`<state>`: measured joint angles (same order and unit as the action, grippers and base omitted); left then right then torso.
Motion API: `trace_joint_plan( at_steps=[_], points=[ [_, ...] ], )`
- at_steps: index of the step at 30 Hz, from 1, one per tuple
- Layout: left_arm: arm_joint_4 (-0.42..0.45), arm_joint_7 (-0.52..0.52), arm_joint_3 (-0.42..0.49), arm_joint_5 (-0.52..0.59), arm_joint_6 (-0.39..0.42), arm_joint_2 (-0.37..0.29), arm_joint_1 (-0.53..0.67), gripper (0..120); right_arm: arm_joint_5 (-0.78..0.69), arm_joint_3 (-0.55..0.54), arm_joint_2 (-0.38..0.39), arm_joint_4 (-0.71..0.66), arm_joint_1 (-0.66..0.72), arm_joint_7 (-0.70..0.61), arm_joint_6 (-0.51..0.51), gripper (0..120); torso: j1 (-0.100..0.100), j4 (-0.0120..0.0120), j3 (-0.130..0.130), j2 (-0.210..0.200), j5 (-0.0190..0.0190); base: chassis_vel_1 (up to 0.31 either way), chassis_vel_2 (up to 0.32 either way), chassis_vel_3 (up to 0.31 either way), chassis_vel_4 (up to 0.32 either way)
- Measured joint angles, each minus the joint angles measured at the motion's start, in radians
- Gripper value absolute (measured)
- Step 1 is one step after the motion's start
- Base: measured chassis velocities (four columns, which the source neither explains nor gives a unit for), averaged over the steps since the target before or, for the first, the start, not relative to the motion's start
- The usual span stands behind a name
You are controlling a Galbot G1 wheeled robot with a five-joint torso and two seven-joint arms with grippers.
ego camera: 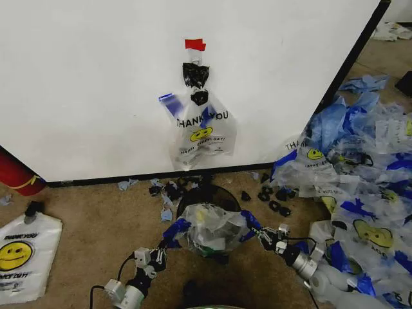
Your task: Pick up the garbage bag from the wall and place it over the trash bin.
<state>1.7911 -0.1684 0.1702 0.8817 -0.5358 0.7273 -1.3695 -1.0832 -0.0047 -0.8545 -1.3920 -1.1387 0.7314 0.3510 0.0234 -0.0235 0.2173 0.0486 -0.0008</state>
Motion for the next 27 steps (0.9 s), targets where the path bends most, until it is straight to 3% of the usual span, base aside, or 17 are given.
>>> trace_joint_plan(
  at_steps=[27],
  points=[
    [-0.069, -0.060, 0.032, -0.030, 0.000, 0.041, 0.025, 0, 0.030, -0.016, -0.033, 0.035, 0.026, -0.054, 0.005, 0, 0.000, -0.0001, 0.000, 0.000, -0.0002, 0.000, 0.000, 0.000, 0.000]
  ],
)
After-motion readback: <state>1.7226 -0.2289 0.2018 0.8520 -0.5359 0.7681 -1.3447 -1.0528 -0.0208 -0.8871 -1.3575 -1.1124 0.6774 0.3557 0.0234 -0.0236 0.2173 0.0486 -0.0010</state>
